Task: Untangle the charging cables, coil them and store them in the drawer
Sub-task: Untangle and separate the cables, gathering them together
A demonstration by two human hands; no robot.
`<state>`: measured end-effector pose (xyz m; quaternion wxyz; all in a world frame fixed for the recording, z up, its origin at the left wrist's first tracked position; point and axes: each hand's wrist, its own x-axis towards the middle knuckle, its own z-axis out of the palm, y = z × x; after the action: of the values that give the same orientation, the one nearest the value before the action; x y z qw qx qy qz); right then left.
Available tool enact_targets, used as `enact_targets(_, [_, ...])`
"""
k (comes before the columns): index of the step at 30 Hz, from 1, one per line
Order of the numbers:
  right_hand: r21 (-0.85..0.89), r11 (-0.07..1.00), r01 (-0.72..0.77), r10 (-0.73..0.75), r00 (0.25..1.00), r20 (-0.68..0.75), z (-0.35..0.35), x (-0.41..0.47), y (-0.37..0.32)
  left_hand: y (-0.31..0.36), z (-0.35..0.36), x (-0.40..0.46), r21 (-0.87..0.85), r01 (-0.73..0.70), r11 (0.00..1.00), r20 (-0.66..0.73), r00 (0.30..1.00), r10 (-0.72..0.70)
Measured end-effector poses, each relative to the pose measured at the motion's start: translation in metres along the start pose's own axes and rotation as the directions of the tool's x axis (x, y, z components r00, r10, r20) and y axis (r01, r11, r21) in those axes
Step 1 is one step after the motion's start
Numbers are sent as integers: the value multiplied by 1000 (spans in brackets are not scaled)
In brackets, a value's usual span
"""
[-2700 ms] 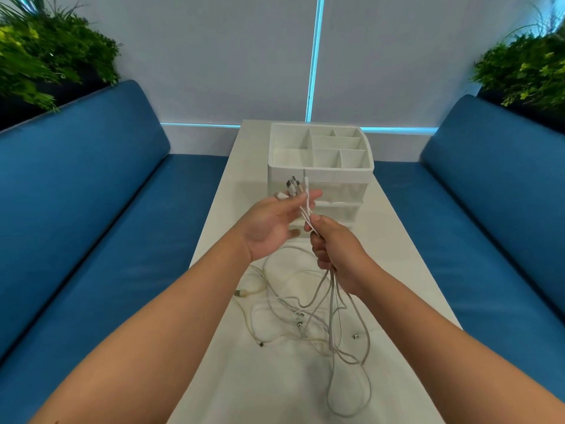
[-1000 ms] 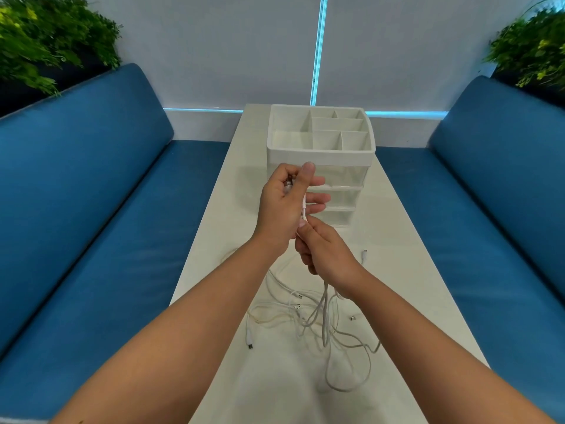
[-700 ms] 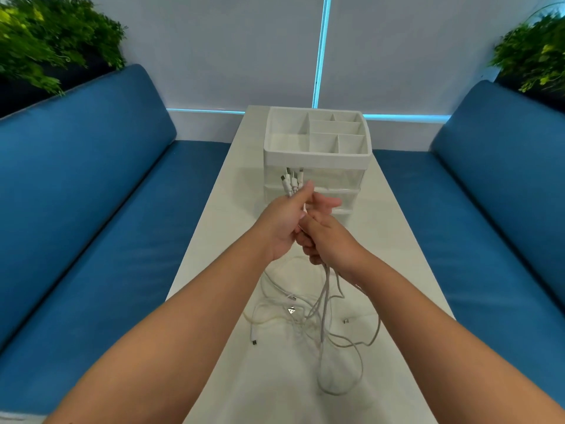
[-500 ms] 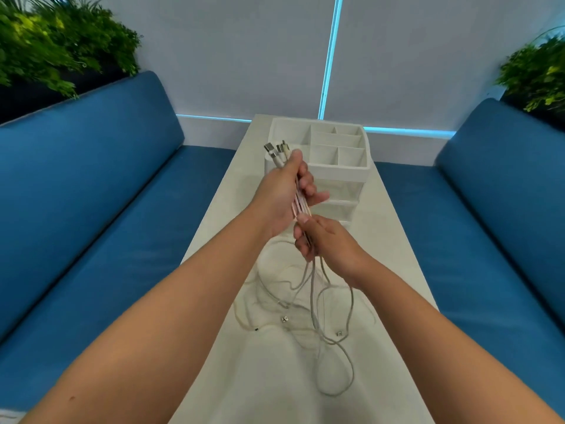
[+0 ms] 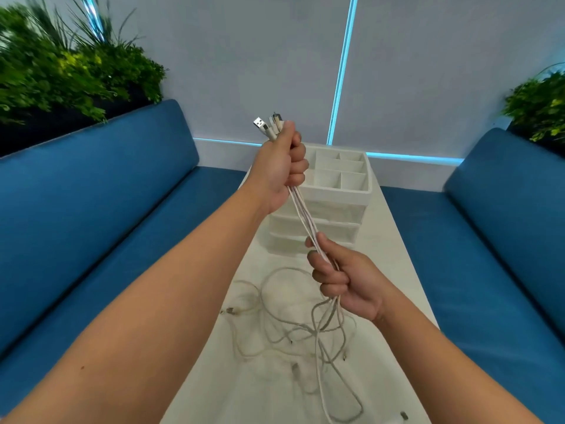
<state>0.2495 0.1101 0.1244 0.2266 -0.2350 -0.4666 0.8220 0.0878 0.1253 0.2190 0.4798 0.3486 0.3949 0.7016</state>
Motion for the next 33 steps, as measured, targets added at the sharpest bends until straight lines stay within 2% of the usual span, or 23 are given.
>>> enact_targets(1, [-132, 990, 50, -59, 996, -63, 0, 2, 2, 1, -1, 2, 5, -6, 1000, -4, 1000, 6])
enact_targets(3, [-473, 864, 172, -288, 940, -183, 1, 10, 9, 0, -5, 5, -5, -16, 1000, -9, 1000, 16])
enact_targets(4, [-560, 798, 221, -397, 892, -215, 2, 15, 13, -1, -7, 6, -18, -17, 1000, -11, 1000, 17])
enact_targets(6, [-625, 729, 278, -523, 815, -247, 6, 20, 19, -1, -9, 7, -30, -18, 999, -18, 1000, 18])
enact_targets(8, [-642, 709, 292, -561, 785, -262, 10, 22, 22, 0, -10, 8, -22, -24, 999, -25, 999, 23])
enact_targets(11, [-642, 710, 288, -559, 786, -265, 19, 26, 22, 3, -13, 10, -5, -43, 999, -25, 999, 43])
enact_targets(14, [-640, 723, 259, -490, 846, -211, 21, 33, 23, 10, -16, 12, 30, -44, 999, -22, 999, 45])
enact_targets(16, [-704, 673, 225, -433, 892, -129, 16, 37, 28, 11, -19, 13, 59, -35, 998, -13, 999, 36])
enact_targets(21, [-952, 291, 97, -339, 941, -8, -8, 36, 52, -1, -32, 11, 81, 22, 996, 7, 1000, -23])
enact_targets(23, [-992, 130, -2, -287, 957, -40, -5, 36, 55, -8, -35, 9, 99, 39, 994, 12, 999, -40])
enact_targets(25, [-986, -89, -139, -243, 963, -114, 0, 38, 48, -10, -37, 8, 100, 30, 995, 9, 999, -31])
enact_targets(26, [-977, -121, -176, -236, 961, -144, 1, 38, 43, -9, -38, 8, 88, 20, 996, 2, 1000, -20])
enact_targets(27, [-985, -27, -172, -224, 961, -162, 1, 38, 39, -7, -39, 9, 70, 8, 997, -6, 1000, -8])
enact_targets(28, [-976, 179, -126, -208, 965, -163, 0, 36, 38, -4, -41, 11, 53, -3, 999, -13, 1000, 4])
enact_targets(29, [-914, 402, -57, -214, 964, -155, -2, 35, 41, -1, -42, 12, 40, -12, 999, -17, 1000, 12])
enact_targets(30, [-814, 581, 7, -238, 958, -161, -4, 34, 45, 2, -43, 13, 30, -16, 999, -19, 1000, 17])
enact_targets(31, [-709, 703, 52, -254, 950, -183, -5, 33, 50, 3, -44, 14, 24, -18, 1000, -22, 1000, 19])
enact_targets(33, [-594, 800, 82, -262, 939, -223, -4, 29, 60, 2, -44, 13, 28, -13, 1000, -26, 1000, 14])
